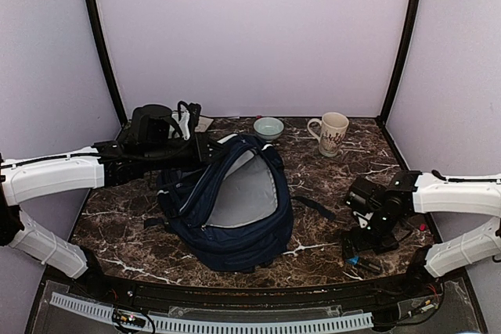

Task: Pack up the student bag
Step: Pick up the pen from the corner of the board.

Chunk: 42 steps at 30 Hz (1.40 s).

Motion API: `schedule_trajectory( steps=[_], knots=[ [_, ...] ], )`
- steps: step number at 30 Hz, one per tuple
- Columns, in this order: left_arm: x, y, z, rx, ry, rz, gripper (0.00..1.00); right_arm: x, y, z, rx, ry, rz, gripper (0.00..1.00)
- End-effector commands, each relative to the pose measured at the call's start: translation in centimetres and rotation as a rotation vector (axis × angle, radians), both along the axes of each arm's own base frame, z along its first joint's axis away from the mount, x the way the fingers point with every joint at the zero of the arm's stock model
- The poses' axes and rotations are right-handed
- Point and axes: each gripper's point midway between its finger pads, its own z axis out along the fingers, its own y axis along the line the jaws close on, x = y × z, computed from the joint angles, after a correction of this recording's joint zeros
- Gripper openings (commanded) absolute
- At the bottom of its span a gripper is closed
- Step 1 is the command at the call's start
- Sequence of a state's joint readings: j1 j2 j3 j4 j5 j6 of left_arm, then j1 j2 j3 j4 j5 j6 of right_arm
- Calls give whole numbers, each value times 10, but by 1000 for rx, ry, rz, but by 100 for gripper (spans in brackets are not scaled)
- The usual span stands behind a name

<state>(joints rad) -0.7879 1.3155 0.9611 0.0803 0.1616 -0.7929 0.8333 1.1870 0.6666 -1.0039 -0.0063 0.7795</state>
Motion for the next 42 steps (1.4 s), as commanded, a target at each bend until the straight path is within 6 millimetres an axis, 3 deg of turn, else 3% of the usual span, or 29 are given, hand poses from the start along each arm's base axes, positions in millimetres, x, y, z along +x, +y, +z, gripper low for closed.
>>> schedule_trajectory(
  steps=[1, 8, 13, 18, 23, 26, 32, 38, 42],
  knots=[
    [2, -1, 26, -56, -37, -2, 0, -7, 13, -10, 76, 17, -26, 99],
    [1, -2, 23, -59, -29, -8, 0, -18, 14, -28, 68, 60, -28, 95],
    [1, -2, 23, -58, -29, -8, 0, -16, 15, -30, 42, 52, -16, 88],
    [1, -2, 22, -60, -23, -6, 0, -13, 28, -25, 81, 45, 20, 68],
    [2, -2, 22, -70, -17, -3, 0, -11, 36, -24, 96, 42, 35, 36],
    [2, -4, 20, -71, -7, -4, 0, -11, 41, -27, 93, 42, 49, 29],
    [3, -8, 16, -76, 8, -13, 0, 17, 60, -14, 80, -34, 89, 27],
    [3, -9, 14, -76, 11, -17, 0, 53, 95, -7, 62, -92, 187, 27],
    [3, -7, 13, -67, 13, -11, 0, 70, 114, -17, 20, -78, 243, 29]
  ],
)
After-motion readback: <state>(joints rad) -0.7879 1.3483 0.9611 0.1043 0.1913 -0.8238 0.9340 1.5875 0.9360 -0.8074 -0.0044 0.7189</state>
